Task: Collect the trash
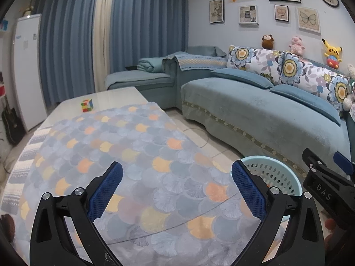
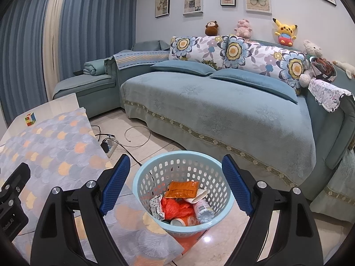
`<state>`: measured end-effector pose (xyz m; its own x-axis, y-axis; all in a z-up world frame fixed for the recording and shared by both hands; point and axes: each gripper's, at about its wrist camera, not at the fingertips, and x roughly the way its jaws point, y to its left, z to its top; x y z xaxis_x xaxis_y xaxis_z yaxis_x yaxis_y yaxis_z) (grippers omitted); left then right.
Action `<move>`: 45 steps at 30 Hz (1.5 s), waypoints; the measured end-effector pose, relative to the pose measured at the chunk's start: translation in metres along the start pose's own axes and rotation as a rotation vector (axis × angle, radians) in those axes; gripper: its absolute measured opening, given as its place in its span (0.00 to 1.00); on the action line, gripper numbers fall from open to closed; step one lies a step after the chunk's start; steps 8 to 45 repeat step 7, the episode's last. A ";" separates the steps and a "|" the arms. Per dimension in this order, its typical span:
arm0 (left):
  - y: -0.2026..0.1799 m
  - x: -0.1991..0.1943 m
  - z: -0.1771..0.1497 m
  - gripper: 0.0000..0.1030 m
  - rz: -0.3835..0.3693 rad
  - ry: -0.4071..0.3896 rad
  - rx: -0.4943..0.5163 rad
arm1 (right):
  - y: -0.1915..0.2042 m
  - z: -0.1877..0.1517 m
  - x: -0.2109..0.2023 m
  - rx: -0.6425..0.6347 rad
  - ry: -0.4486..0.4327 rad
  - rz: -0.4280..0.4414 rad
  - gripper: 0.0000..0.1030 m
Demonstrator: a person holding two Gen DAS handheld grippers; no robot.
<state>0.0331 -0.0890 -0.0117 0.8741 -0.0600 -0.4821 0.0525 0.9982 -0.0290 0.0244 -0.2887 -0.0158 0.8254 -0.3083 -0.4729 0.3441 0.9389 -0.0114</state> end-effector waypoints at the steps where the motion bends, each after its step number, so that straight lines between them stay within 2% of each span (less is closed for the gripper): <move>1: 0.002 0.001 0.002 0.93 -0.007 0.008 -0.008 | 0.002 0.000 -0.001 -0.005 -0.001 0.001 0.78; 5: 0.009 0.002 0.003 0.93 -0.012 0.015 -0.035 | 0.005 0.000 -0.005 -0.017 -0.002 -0.001 0.78; 45: 0.010 0.001 0.004 0.93 -0.010 0.006 -0.035 | 0.004 0.001 -0.006 -0.019 -0.003 -0.004 0.78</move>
